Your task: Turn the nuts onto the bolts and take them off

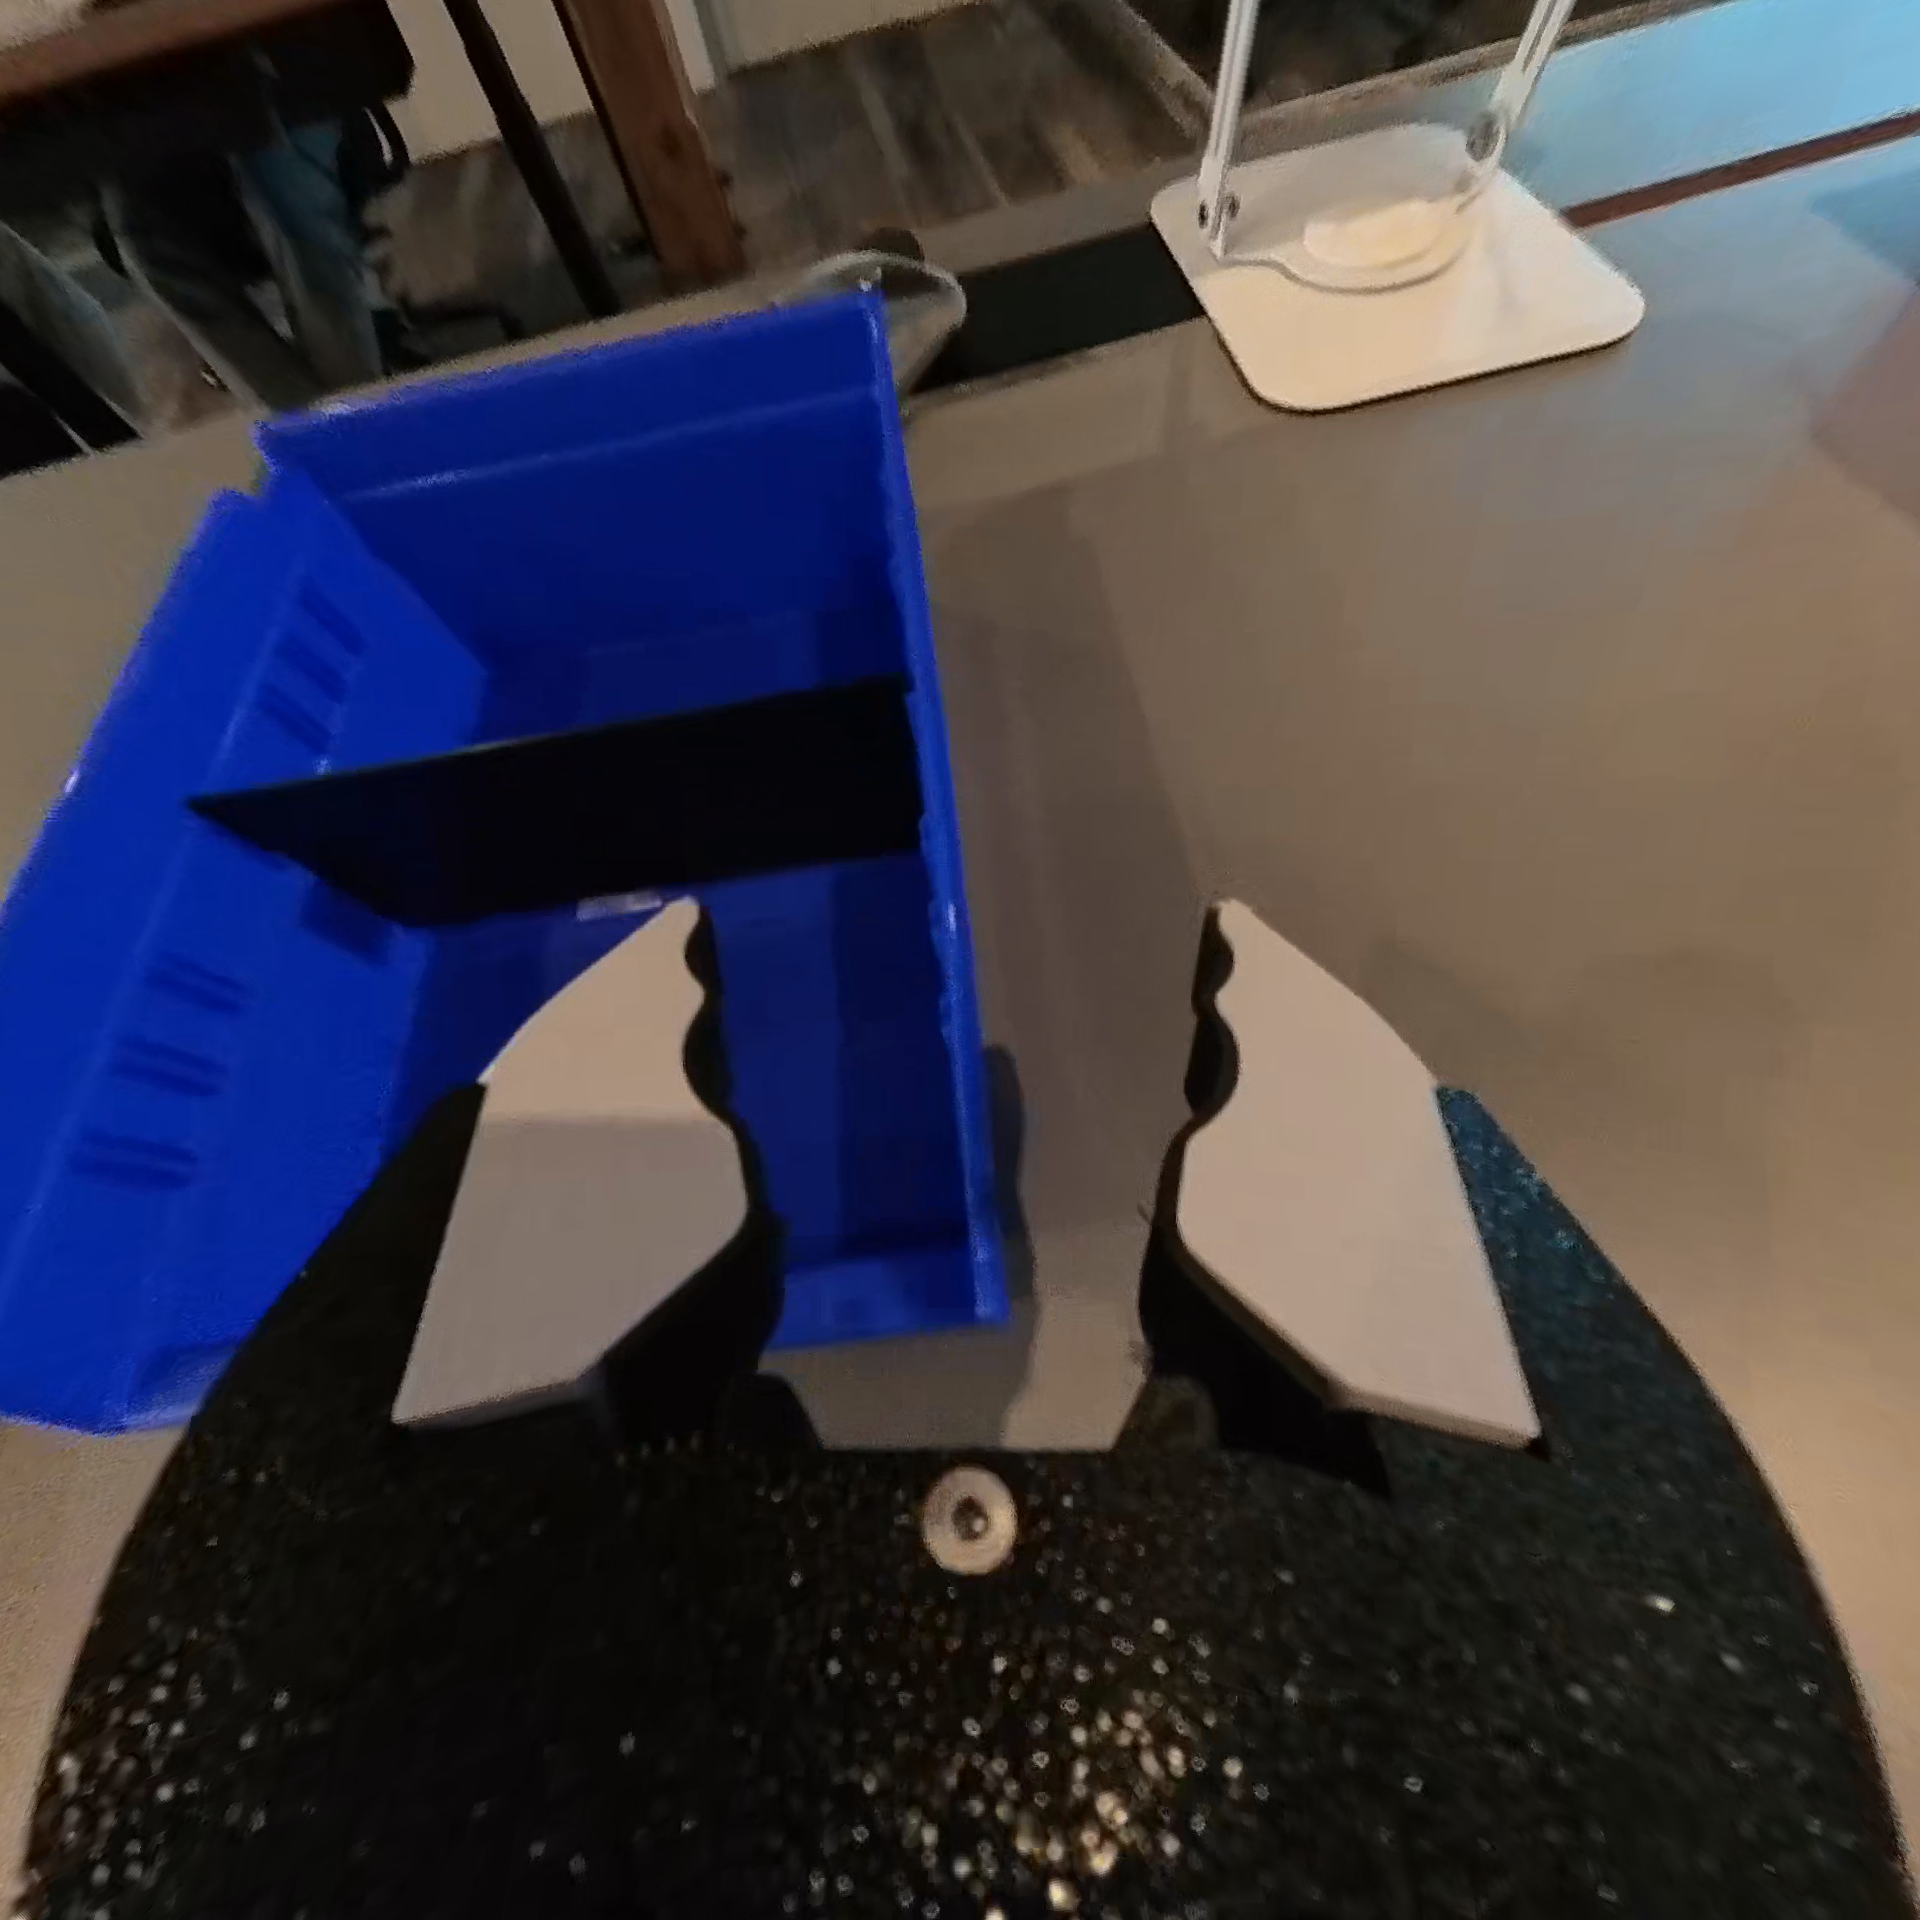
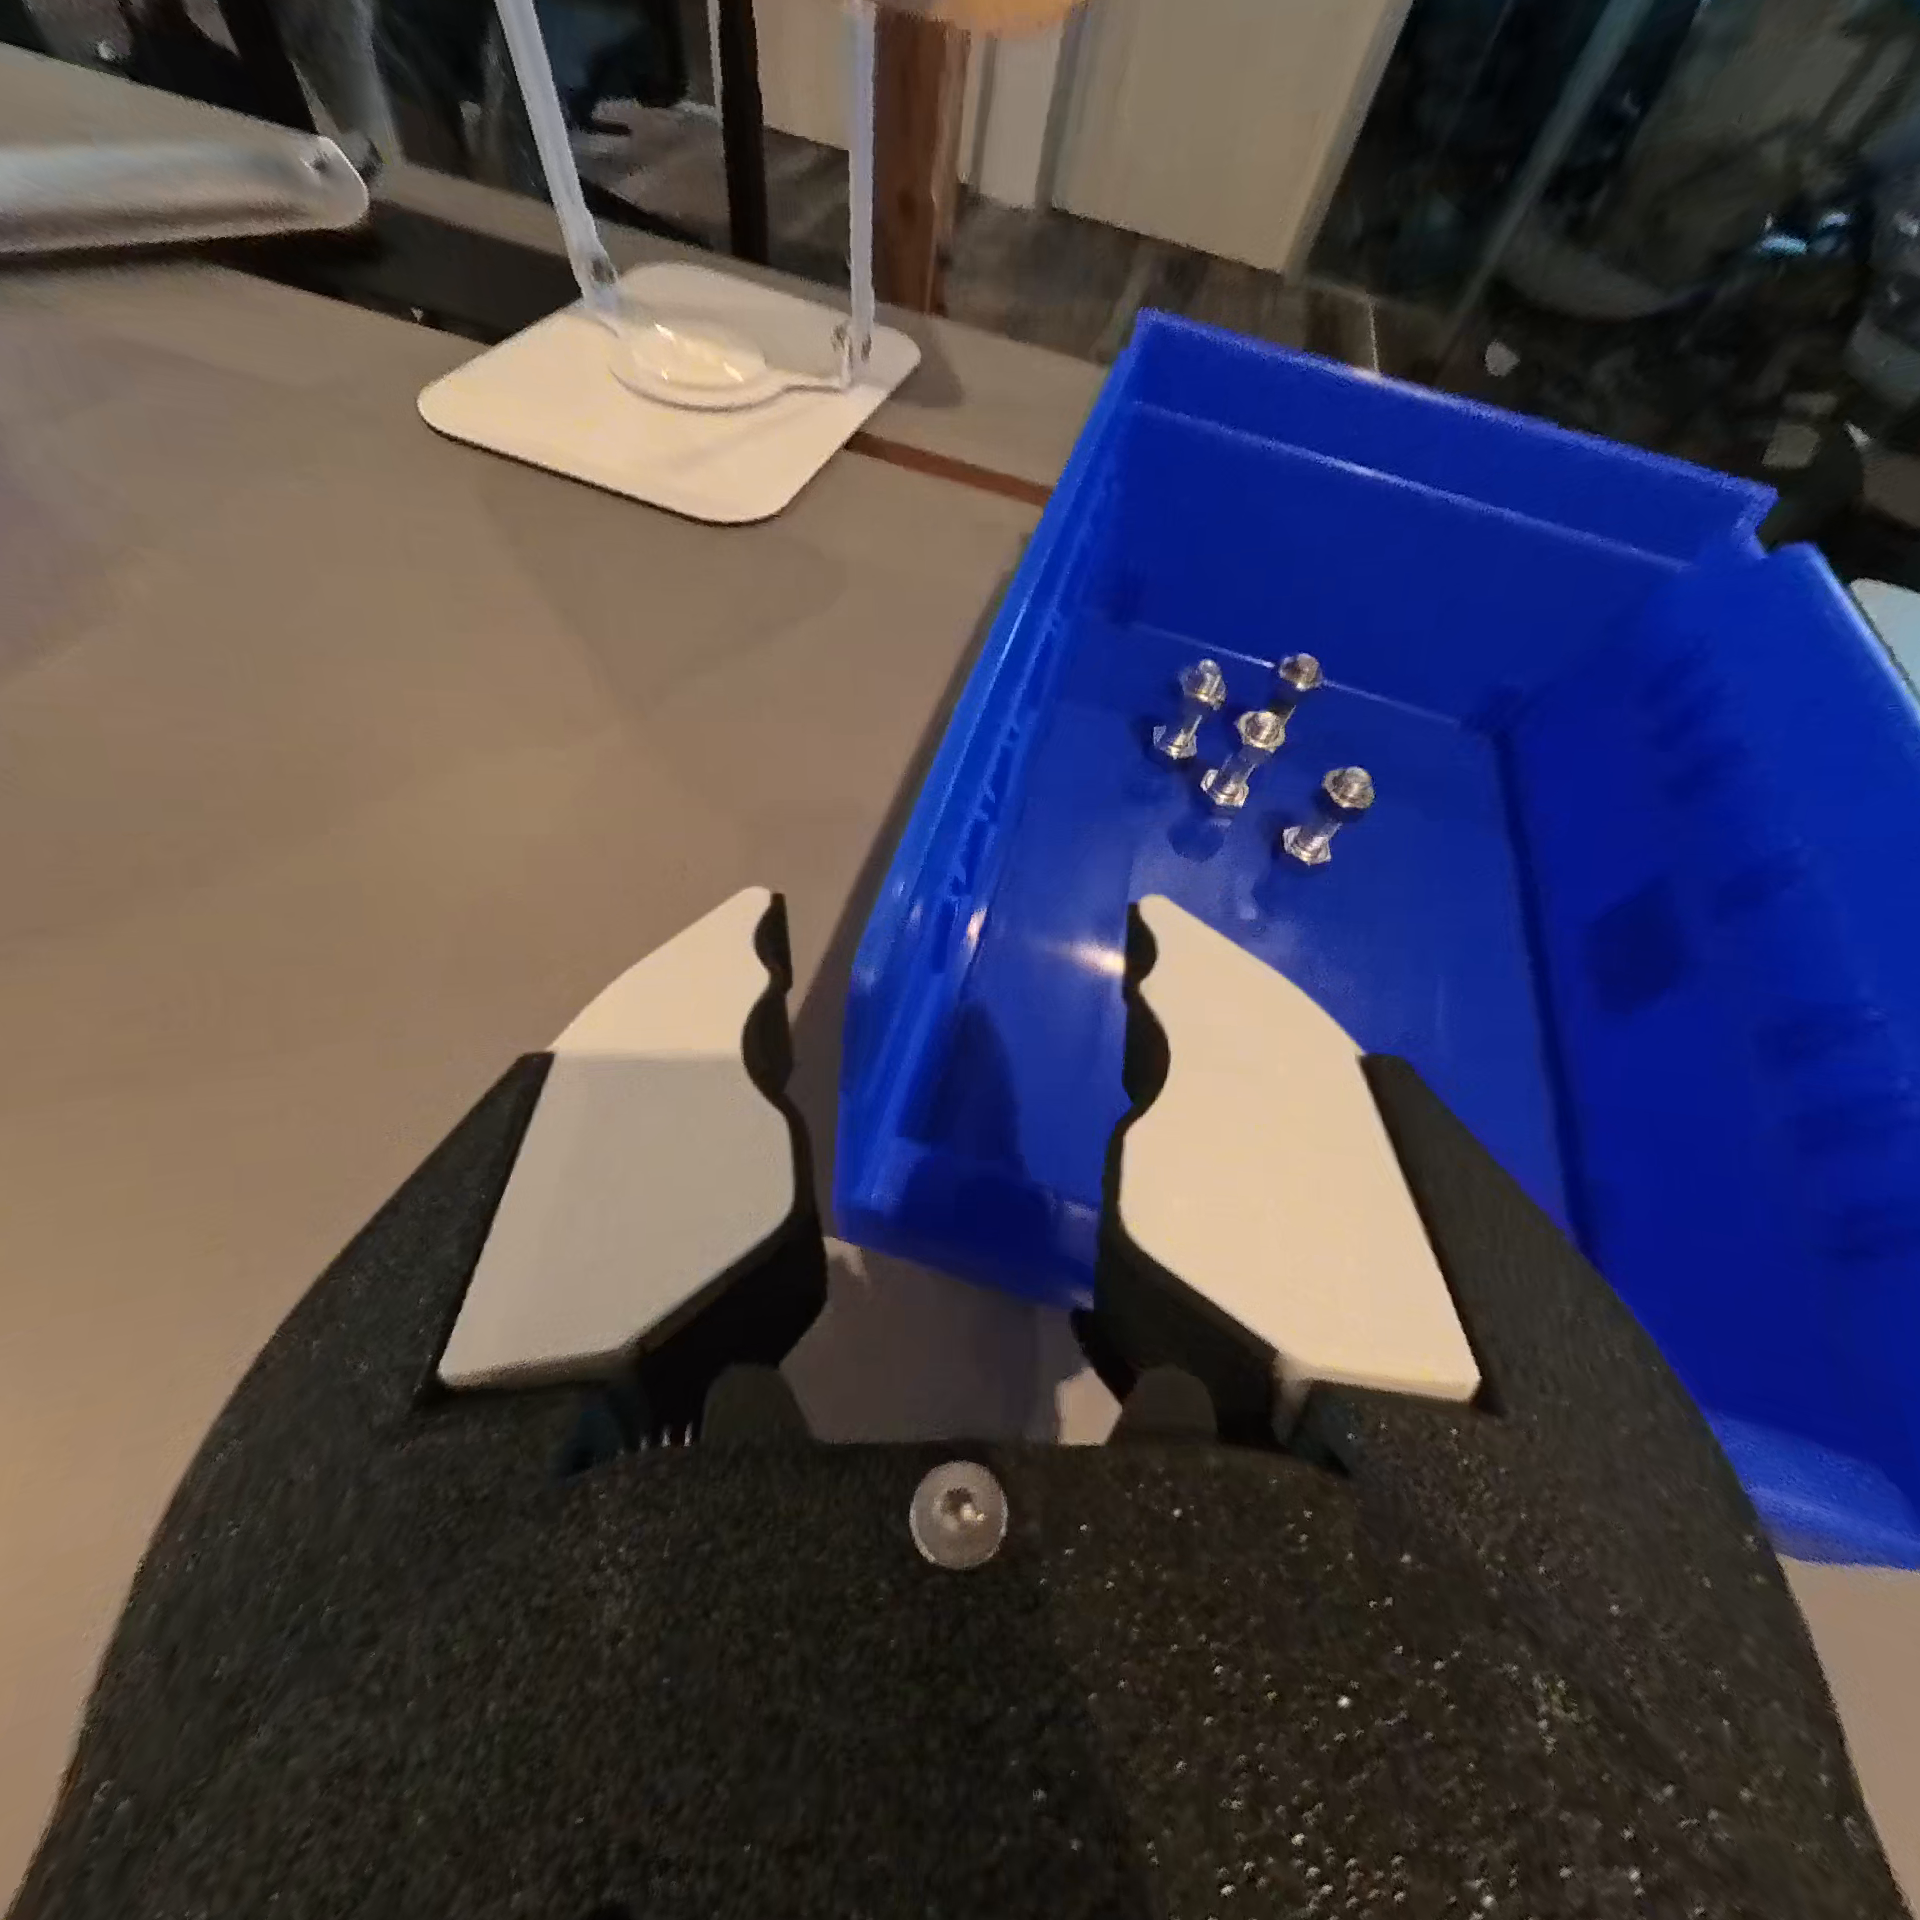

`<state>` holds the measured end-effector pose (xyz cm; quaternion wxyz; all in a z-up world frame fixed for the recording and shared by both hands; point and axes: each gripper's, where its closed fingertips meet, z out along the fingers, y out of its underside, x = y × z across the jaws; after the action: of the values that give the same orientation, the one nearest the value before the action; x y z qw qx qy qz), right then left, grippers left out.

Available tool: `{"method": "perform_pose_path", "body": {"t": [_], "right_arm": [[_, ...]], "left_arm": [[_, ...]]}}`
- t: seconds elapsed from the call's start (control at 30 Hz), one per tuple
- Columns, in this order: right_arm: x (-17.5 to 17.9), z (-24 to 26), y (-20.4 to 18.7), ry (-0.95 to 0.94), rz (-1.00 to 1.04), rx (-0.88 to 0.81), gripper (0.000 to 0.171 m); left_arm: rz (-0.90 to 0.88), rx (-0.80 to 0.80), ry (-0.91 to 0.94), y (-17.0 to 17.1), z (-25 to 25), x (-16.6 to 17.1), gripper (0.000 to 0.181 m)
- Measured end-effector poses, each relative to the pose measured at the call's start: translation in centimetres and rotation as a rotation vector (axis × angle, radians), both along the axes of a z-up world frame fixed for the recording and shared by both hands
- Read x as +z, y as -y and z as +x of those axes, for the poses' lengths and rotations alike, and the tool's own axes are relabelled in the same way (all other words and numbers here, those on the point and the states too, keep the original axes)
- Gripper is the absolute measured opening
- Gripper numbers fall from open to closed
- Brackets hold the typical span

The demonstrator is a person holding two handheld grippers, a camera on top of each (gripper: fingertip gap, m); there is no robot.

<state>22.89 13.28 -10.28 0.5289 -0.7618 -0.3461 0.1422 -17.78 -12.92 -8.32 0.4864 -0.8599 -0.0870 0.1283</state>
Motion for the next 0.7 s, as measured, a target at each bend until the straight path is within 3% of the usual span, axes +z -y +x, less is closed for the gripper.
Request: {"method": "perform_pose_path", "body": {"t": [0.17,0.47,0.7], "right_arm": [[-1.2,-0.4,-0.1,0.022,-0.036,0.009,0.046],[-1.8,-1.1,-0.4,0.078,-0.030,-0.007,0.016],[-2.0,-1.5,-0.3,0.157,-0.033,-0.033,0.013]], "left_arm": [[-0.085,0.039,-0.024,0.2,-1.0,-1.4,0.076],[-0.236,0.045,0.077,-0.3,-1.3,-5.0,0.039],[-0.350,0.047,0.009,-0.2,-1.3,-6.2,0.008]]}}
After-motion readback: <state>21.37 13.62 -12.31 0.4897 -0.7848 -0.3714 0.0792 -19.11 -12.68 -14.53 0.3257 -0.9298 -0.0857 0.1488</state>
